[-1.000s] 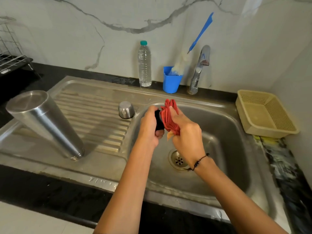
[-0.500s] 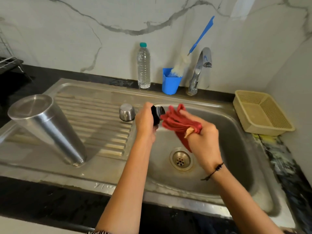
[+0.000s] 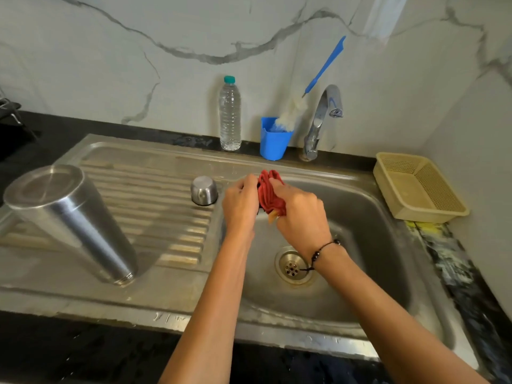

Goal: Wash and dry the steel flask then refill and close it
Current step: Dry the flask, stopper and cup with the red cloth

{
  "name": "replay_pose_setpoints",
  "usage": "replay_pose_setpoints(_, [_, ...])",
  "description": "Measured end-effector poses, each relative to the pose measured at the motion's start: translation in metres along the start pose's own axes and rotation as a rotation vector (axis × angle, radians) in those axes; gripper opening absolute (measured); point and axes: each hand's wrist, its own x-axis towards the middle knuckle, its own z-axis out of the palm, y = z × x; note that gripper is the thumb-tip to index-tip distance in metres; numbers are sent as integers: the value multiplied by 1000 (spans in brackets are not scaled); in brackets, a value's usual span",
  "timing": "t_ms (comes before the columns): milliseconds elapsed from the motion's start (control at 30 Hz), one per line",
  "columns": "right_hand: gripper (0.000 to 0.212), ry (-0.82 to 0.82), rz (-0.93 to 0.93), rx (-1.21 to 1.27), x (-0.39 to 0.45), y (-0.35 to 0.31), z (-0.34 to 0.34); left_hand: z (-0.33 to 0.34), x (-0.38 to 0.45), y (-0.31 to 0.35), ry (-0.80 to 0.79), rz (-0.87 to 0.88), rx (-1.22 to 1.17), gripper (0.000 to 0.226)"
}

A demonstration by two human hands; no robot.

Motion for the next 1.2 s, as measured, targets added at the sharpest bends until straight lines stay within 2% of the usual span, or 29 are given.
replay_pose_setpoints(100, [17,-24,134,112,8,3,-6,1,-2,0,-19,62,103,32])
replay_pose_setpoints(233, [28,-116,330,316,16,23,-7,2,-3,-2,-105,197,329,26])
replay_pose_setpoints(300, [34,-205,428,476,18,35,-9,4,-3,-4,-135,224,352,23])
replay_pose_setpoints(333, [30,-204,477,531,19,40,-10,6,-4,-2,-152,222,313,22])
replay_pose_setpoints(367, [21,-163,515,574,21,44,-10,6,-5,-1,-170,214,264,19])
replay_pose_setpoints(433, [19,25,524,584,22,46,-14,6,-6,1,-174,211,211,14])
replay_pose_setpoints(500, [27,161,365,469,18,42,-20,6,-5,0,-140,194,153,17])
replay_pose_setpoints(533, [33,169,260,397,14,36,-22,6,-4,-1,-115,181,124,20])
replay_pose_setpoints(667, [50,37,83,169,-11,6,-17,9,-2,-5,-3,210,63,35])
replay_pose_setpoints(733, [45,28,63,134,-16,-3,-18,9,-2,-7,46,230,61,34])
replay_pose_setpoints(800, [25,-2,72,162,-11,-6,-22,7,-5,-8,76,251,69,31])
replay_pose_setpoints(833, [17,-27,100,169,-6,-7,-24,8,-6,-8,84,261,82,30])
replay_pose_setpoints(900, [30,-86,182,169,3,-7,-28,9,-9,-9,92,283,83,27])
replay_pose_setpoints(967, [30,-149,262,197,9,-5,-30,11,-13,-10,97,303,71,23])
replay_pose_setpoints(1200, [30,-383,496,498,21,15,-38,12,-16,-18,43,507,19,20])
